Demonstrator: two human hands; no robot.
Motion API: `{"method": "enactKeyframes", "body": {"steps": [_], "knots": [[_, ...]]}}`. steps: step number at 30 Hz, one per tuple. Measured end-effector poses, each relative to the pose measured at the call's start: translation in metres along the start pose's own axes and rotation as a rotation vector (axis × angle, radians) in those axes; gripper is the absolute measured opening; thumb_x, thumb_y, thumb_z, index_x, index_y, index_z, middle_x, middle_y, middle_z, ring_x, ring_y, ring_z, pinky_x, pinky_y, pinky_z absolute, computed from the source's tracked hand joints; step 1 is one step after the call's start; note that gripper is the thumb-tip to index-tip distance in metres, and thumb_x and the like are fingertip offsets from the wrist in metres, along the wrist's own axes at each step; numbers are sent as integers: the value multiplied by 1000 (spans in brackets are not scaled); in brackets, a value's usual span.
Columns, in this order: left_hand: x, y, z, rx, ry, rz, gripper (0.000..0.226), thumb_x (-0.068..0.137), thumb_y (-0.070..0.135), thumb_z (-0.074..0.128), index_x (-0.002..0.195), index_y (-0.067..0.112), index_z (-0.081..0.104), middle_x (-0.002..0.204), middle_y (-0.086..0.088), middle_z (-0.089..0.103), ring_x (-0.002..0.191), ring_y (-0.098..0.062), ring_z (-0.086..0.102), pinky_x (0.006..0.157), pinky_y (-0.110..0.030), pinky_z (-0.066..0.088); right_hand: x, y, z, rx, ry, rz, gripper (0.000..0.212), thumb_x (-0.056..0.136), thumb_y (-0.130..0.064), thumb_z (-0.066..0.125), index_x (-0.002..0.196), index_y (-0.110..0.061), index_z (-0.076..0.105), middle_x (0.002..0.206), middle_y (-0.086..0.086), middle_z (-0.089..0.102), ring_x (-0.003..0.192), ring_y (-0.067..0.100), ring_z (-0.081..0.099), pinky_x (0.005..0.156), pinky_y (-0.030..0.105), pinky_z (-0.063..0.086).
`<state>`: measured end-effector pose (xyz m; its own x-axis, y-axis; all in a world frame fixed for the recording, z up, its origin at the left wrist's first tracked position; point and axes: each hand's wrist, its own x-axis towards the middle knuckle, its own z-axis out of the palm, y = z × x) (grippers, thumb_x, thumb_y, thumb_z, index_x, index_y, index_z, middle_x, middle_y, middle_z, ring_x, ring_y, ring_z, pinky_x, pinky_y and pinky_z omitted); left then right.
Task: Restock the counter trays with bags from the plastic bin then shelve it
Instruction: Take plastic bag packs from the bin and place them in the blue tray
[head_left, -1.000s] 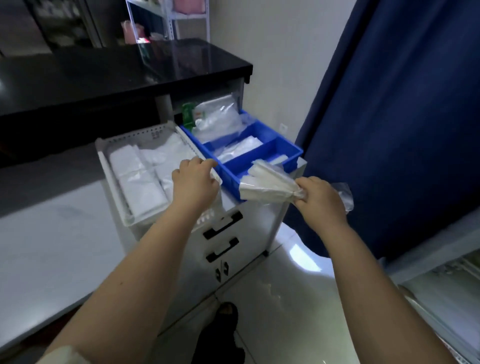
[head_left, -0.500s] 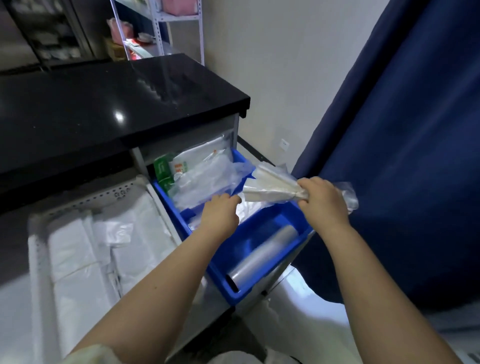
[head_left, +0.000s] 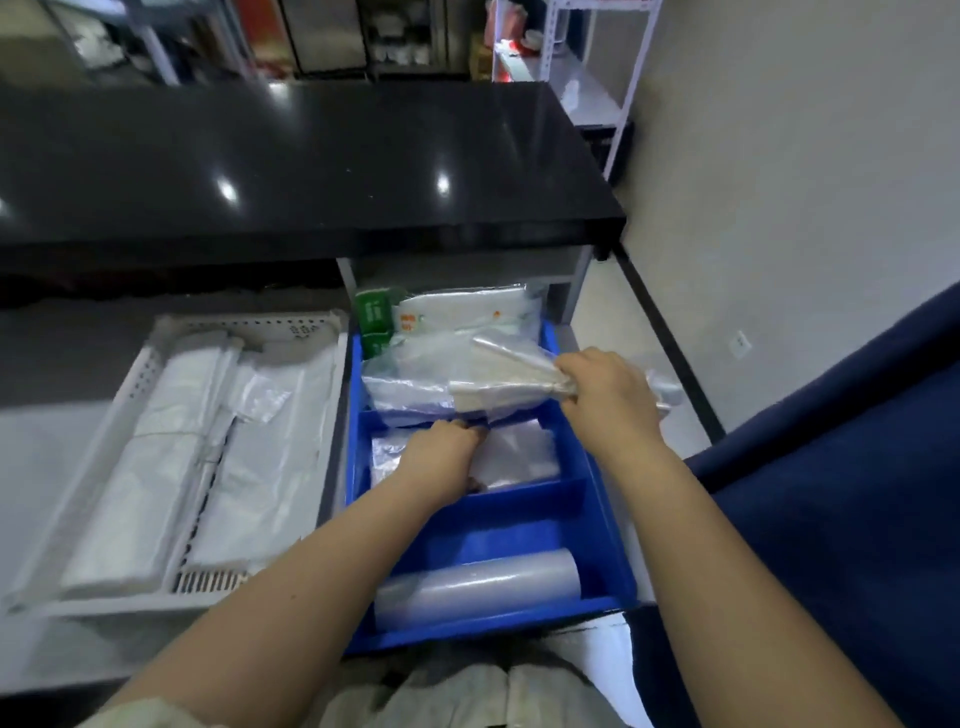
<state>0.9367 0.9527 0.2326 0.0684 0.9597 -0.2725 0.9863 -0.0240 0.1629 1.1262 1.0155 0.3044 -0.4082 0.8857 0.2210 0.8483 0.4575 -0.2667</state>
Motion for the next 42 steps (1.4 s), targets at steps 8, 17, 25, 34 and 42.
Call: {"method": "enactKeyframes", "body": {"steps": [8,17,25,34,42], "knots": [[10,10,-4,42,-122,-128,87,71,31,79,144,28,31,150,-6,29,123,-34,41,93,-48,46,10,22,10,101,-33,-17,23,82,-13,63,104,-18,63,93,5,62,82,24,53,72,38,45],[8,14,-6,-14,-197,-149,70,83,32,69,144,28,35,148,-10,29,129,-32,37,104,-49,39,20,21,11,82,-47,-34,24,83,-13,63,106,-19,62,97,5,63,83,23,50,71,33,37],[10,18,-4,27,-176,-246,76,75,32,75,138,18,35,140,-10,39,124,-34,37,101,-53,36,20,20,15,55,-46,-30,27,82,-11,62,108,-18,62,96,7,62,84,26,51,71,34,34],[-3,20,-16,97,-56,-187,32,84,19,62,115,19,57,116,-8,53,111,-31,45,90,-42,36,19,17,9,64,-52,3,22,86,-13,60,108,-17,61,100,7,64,87,24,52,73,36,41],[-28,19,-45,-14,199,-61,28,86,14,57,109,30,61,108,1,66,101,-26,58,80,-33,33,24,-1,-9,65,24,-45,22,88,-18,60,110,-20,61,99,5,64,87,24,54,76,37,45]]}}
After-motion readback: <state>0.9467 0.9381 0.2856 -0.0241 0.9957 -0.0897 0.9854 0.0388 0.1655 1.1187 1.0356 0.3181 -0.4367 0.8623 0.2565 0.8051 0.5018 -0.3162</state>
